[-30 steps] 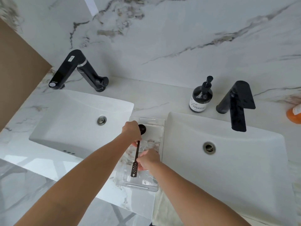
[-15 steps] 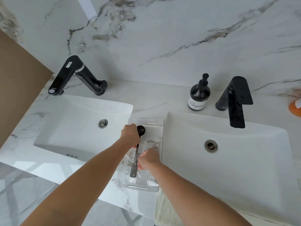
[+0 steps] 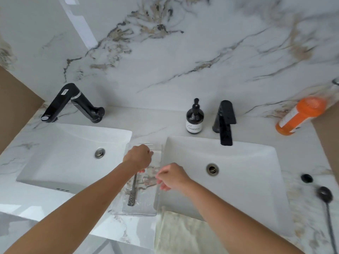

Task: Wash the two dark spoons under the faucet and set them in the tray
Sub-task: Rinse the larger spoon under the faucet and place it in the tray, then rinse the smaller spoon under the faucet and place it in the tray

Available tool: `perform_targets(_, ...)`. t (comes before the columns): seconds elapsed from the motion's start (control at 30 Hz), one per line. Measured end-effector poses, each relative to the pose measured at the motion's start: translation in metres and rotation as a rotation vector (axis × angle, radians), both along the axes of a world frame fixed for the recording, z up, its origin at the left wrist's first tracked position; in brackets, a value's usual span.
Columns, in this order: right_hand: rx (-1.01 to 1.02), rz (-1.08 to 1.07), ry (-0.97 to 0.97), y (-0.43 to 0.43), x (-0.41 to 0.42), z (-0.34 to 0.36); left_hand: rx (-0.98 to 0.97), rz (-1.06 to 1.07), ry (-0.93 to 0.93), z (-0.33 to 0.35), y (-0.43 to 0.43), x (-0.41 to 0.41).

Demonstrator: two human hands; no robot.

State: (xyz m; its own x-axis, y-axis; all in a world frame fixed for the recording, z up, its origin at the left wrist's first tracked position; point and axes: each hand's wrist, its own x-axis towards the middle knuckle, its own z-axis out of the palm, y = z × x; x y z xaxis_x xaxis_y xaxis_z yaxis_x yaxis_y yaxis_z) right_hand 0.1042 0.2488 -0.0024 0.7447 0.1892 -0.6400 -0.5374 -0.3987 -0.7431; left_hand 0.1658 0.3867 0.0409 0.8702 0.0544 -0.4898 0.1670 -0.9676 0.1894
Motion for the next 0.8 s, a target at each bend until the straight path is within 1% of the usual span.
perform_targets(0.17, -0.254, -0.069, -0.064, -0.117, -0.04, 0.002, 0.004, -0.215, -0.07, -0.023, -0.092, -0.035)
perform_targets(0.23, -0.407, -0.085, -0.071, -0.165, -0.065, 0.003, 0.003, -0.288, -0.058, -0.033, -0.138, -0.054)
perform_targets(0.3, -0.517, -0.124, -0.052, -0.213, -0.096, 0.002, 0.0, -0.359, -0.015, -0.041, -0.185, -0.076)
perform_targets(0.47, -0.626, -0.312, 0.049, -0.317, -0.169, -0.002, -0.057, -0.524, 0.075, -0.053, -0.294, -0.126)
perform_targets(0.57, -0.66, -0.432, 0.094, -0.366, -0.206, -0.009, -0.128, -0.561, 0.104, -0.053, -0.356, -0.151)
perform_targets(0.67, -0.691, -0.462, 0.103, -0.396, -0.232, -0.024, -0.226, -0.584, 0.142, -0.056, -0.412, -0.177)
perform_targets(0.73, -0.715, -0.466, 0.071, -0.403, -0.24, -0.037, -0.291, -0.585, 0.146, -0.064, -0.444, -0.188)
perform_targets(0.8, -0.724, -0.513, 0.034, -0.402, -0.241, -0.045, -0.358, -0.535, 0.149, -0.069, -0.47, -0.193)
